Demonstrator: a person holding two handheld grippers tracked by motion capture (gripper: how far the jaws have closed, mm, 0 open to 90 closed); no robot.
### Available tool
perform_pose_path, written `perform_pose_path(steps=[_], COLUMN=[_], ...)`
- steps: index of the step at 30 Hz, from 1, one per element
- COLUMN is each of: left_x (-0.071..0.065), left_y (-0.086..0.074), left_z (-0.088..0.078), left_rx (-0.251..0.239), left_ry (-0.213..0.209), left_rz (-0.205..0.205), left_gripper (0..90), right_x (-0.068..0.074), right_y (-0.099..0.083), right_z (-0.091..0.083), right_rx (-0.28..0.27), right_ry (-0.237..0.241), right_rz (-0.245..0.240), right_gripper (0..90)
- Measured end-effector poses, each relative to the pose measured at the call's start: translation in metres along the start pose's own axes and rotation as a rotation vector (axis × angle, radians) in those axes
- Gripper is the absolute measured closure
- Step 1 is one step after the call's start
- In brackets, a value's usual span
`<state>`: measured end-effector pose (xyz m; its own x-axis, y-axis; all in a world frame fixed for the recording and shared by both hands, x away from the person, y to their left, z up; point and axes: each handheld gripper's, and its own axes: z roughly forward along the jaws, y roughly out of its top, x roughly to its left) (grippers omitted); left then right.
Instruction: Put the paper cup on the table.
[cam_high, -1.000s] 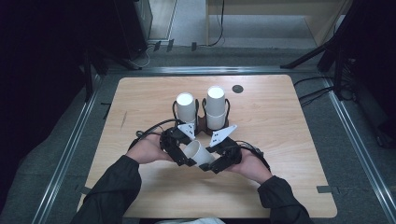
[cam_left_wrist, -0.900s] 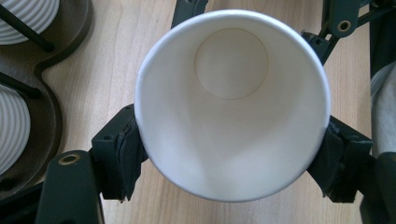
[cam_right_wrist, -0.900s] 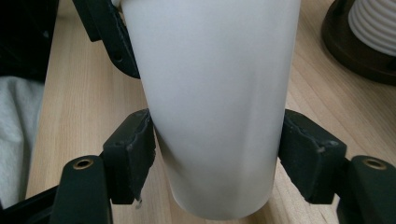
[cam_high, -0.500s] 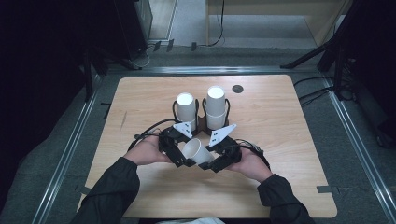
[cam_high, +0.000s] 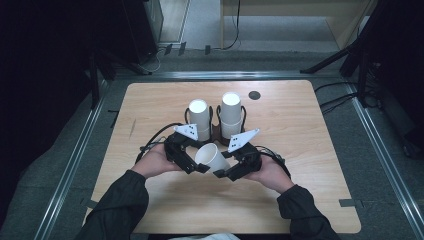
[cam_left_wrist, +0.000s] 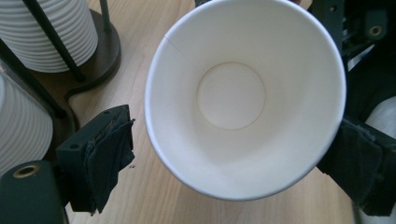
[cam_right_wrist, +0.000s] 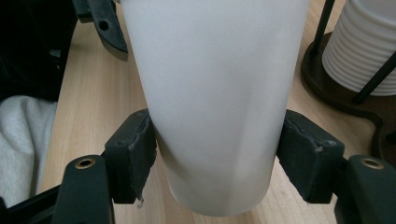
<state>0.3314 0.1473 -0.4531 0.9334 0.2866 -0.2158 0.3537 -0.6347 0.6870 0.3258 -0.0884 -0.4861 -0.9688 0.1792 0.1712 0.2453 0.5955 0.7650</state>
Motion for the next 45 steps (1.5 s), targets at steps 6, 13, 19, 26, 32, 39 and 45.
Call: perform_pose_path(steps=[6,13,19,26,32,39,45], left_x=[-0.0007,-0.0043,-0.0061,-0.0075,-0.0093,-0.0064,-0.0089], left_y=[-0.0023,-0.0030,-0.0020,-0.0010,-0.0019,-0.0029,-0.0020], left_z=[-0.0037,-0.0042,-0.0066,-0.0051,-0.0043,-0.0038,-0.0050], left_rx=[-0.047,-0.083,-0.134,-0.175,-0.199,-0.195,-0.188], left_ry=[-0.002,0.009,0.000,-0.013,-0.024,-0.067,-0.056], left_rz=[-0.021,-0.035,-0.045,-0.057,-0.054,-0.066,-0.052], left_gripper=[8.5,8.5,8.5,8.6,14.0,20.5,23.1], right_x=[-0.0011,-0.0009,-0.0010,0.0004,-0.0002,-0.0007,-0.0005], right_y=[0.0044,0.0065,0.0083,0.0101,0.0103,0.0102,0.0104], right_z=[-0.0035,-0.0055,-0.0085,-0.0069,-0.0068,-0.0083,-0.0088], right_rx=[-0.030,-0.030,-0.060,-0.082,-0.100,-0.106,-0.107], right_ry=[0.011,0.027,0.044,0.058,0.075,0.079,0.084], right_rz=[-0.004,-0.001,0.006,0.018,0.028,0.036,0.033], right_gripper=[31.7,31.7,31.7,31.7,31.7,31.9,32.0])
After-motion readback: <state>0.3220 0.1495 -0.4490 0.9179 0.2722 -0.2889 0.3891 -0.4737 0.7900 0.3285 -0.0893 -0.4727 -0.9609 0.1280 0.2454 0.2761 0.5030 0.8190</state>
